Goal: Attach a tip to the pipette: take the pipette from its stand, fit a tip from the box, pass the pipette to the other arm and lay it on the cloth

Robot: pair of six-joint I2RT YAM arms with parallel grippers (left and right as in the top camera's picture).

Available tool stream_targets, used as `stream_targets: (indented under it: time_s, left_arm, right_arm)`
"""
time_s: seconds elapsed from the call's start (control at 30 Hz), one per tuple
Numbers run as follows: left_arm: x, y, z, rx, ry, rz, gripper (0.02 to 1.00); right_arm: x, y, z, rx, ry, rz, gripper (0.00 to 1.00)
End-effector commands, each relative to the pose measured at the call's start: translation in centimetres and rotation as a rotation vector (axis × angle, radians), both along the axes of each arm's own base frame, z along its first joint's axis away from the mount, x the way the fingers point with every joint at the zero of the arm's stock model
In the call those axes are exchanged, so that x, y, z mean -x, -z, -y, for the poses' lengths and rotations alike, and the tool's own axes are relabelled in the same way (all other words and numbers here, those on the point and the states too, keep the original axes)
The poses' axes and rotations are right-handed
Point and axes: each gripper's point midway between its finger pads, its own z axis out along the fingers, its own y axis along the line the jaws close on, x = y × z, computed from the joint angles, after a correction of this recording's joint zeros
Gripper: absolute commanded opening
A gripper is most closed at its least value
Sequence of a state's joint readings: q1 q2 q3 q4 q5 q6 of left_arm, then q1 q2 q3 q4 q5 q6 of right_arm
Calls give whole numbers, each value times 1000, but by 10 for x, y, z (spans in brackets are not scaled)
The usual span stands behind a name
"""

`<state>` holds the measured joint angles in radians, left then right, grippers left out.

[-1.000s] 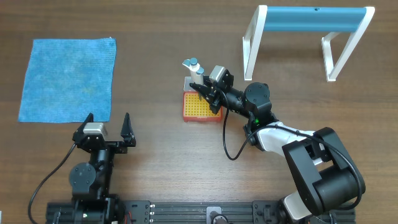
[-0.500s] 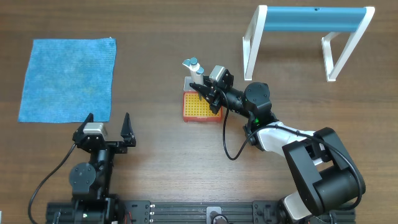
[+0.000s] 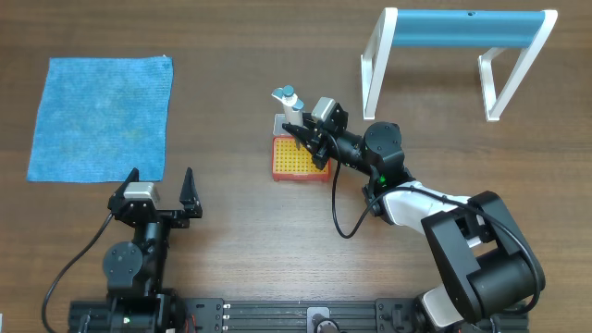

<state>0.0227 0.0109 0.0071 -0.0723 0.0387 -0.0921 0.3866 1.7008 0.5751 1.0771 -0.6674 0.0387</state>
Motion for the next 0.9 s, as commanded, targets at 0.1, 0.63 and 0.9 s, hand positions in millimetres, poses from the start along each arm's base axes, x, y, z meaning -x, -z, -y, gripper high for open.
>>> stream_targets:
  time_s: [0.1, 0.63, 0.9]
  left_arm:
    - [0, 1, 4, 6, 23, -1, 998]
    - [0, 1, 4, 6, 23, -1, 998]
    - [0, 1, 4, 6, 23, 0, 1000]
  right_arm:
    - [0, -10, 4, -4, -2, 23, 75]
    - [3, -15, 2, -21, -21, 24, 77]
    - [3, -14, 2, -20, -20, 23, 77]
